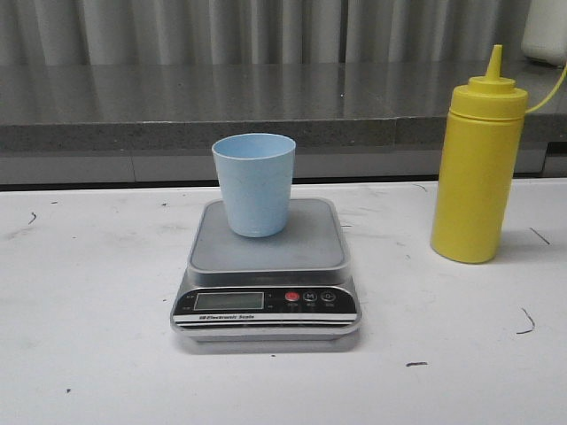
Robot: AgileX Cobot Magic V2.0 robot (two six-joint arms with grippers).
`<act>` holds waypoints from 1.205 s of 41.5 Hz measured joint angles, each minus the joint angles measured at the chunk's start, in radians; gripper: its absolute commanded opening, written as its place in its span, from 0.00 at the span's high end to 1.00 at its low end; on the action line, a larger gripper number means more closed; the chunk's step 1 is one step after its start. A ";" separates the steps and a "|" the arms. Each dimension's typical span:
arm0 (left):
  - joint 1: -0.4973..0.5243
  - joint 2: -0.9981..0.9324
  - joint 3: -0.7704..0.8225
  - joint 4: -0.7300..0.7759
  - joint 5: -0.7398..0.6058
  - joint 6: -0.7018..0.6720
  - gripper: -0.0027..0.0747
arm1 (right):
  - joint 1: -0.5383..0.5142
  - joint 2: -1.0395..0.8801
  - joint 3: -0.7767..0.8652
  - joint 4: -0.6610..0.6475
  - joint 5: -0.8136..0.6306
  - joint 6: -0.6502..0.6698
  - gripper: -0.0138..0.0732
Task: Pour seasoning into cup on scale with both arms
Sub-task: 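Reach the right gripper to the yellow squeeze bottle and grasp it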
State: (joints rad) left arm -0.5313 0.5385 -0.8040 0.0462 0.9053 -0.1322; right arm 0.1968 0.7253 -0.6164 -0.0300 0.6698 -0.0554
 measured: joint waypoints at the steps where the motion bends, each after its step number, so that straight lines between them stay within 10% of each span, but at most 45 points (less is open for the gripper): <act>1: 0.000 0.000 0.000 0.000 0.000 0.000 0.49 | 0.012 0.012 0.000 0.002 -0.005 -0.002 0.17; 11: 0.000 0.000 0.000 0.000 0.000 0.000 0.49 | 0.052 0.169 0.008 0.112 -0.133 -0.011 0.17; 28: 0.000 0.000 0.000 0.002 0.000 0.000 0.49 | 0.051 0.447 0.252 0.165 -0.879 -0.009 0.17; 50: 0.000 0.000 0.000 0.002 0.000 0.000 0.49 | 0.051 0.775 0.259 0.165 -1.358 0.075 0.08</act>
State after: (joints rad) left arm -0.5313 0.5385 -0.8040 0.0478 0.9053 -0.1322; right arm 0.2482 1.5001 -0.3570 0.1345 -0.6879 0.0196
